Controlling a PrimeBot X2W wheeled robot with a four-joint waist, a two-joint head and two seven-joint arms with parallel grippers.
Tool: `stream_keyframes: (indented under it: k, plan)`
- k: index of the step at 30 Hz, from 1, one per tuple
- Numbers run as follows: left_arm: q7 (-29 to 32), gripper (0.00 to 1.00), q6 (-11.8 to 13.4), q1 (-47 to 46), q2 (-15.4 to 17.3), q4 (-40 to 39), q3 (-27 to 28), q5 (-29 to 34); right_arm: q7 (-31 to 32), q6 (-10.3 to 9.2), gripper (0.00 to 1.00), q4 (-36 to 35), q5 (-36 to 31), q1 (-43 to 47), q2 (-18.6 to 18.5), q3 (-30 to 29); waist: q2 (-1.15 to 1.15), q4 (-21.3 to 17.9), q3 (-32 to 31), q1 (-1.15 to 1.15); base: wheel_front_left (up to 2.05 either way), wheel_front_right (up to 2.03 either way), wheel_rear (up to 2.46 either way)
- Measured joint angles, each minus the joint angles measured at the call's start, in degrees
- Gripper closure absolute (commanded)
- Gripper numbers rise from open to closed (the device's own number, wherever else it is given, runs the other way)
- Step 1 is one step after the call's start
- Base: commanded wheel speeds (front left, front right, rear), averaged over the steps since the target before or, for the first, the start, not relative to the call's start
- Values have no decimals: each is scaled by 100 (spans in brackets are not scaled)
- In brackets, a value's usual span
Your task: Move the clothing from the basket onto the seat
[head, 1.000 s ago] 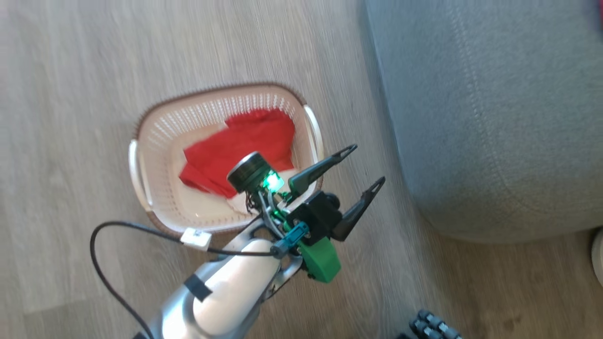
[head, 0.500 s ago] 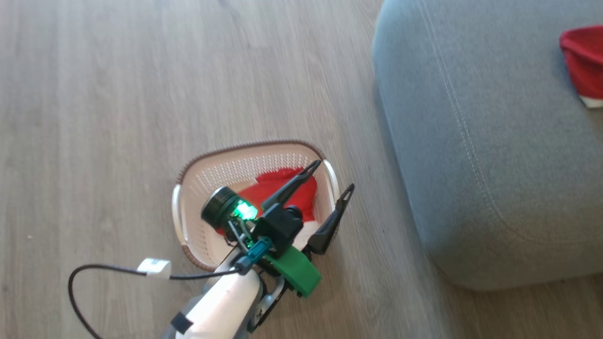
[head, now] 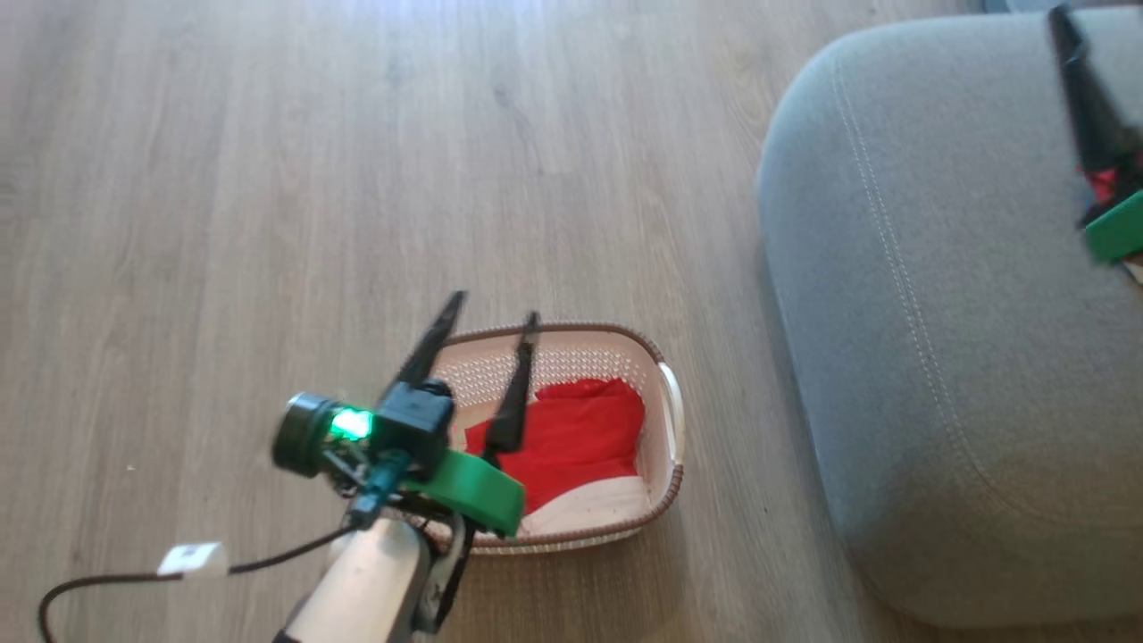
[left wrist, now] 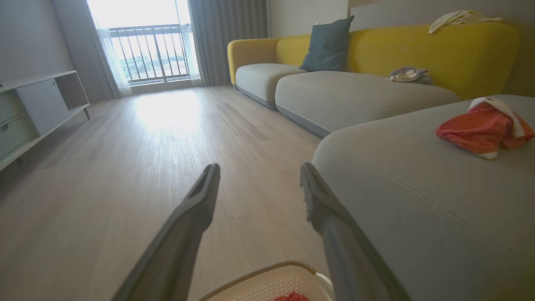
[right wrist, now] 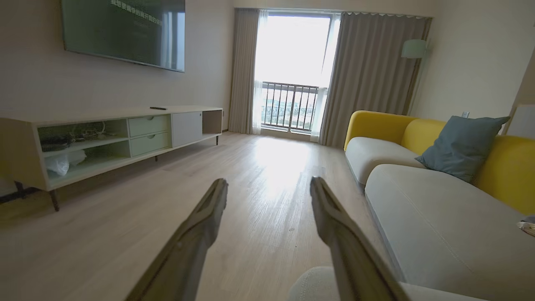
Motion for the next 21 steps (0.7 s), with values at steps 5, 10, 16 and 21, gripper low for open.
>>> stream_keyframes:
  k: [5, 10, 16, 21]
  plan:
    - [0, 0, 305, 148, -8, -80, 398, -138, -1, 0, 0, -907, -567, 1100, 746, -1010, 0, 140, -164, 0, 0, 0, 0]
    - [0, 0, 610, 291, -14, -181, 667, -215, -1, 0, 0, -1513, -939, 2213, 1351, -1439, 0, 235, -275, 0, 0, 0, 0]
    - [0, 0, 862, 516, -22, -330, 821, -151, -1, 0, 0, -1804, -1170, 3337, 2064, -1916, 0, 328, -292, 0, 0, 0, 0]
    - [0, 0, 910, 792, -22, -221, 829, -131, -1, -1, 0, -1766, -1755, 3932, 2221, -2059, 0, 349, -288, 0, 0, 0, 0]
